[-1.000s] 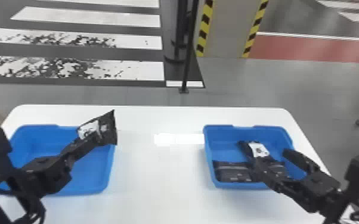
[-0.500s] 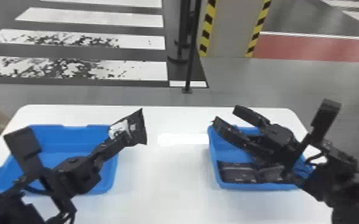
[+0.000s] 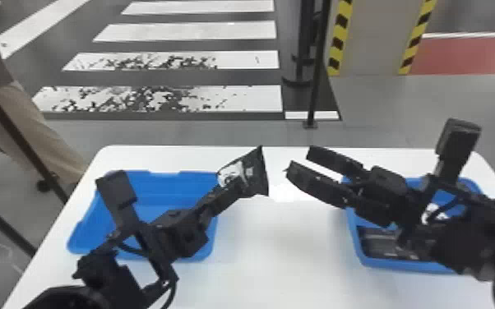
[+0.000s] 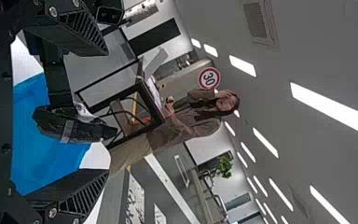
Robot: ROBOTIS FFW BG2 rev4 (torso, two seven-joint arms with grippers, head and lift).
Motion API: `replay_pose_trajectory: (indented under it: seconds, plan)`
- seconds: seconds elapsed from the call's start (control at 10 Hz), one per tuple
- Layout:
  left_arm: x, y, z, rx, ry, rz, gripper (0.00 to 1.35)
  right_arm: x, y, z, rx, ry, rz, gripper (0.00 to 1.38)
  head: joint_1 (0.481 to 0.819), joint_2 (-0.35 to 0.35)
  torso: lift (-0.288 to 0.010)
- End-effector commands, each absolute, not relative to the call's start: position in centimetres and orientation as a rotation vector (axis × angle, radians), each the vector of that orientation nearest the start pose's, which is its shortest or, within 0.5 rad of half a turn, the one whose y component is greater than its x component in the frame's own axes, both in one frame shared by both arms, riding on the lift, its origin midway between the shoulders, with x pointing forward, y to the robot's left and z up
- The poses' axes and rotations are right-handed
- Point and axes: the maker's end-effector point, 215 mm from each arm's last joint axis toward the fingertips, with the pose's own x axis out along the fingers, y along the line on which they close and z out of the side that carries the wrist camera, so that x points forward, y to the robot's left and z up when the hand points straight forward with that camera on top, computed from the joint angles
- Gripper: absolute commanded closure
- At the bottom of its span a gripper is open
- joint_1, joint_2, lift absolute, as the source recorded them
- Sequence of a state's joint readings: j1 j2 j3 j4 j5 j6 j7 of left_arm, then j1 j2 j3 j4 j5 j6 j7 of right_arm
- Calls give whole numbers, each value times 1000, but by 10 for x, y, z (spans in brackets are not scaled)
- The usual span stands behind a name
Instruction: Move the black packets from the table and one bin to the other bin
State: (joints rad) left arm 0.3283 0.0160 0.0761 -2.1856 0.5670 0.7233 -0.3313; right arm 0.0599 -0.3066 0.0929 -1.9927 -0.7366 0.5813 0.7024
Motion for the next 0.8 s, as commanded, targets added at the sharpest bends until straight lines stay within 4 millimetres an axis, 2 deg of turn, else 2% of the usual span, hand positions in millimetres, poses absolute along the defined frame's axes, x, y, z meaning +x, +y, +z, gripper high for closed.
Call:
replay_pose_trajectory:
  seconds: [0.0,0.3,0.7]
  plan:
    - [449,92,-317,-573,316,-566,1205,458,-39,-255,483,180,1097,131,695,77,-110]
    - [444,79,-302,-591,297,-602,1205,476,-39,-262,536,167,1098,145,695,59,-110]
    - [439,66,-297,-600,302,-636,1205,481,-27,-271,535,194,1127,323,695,48,-110]
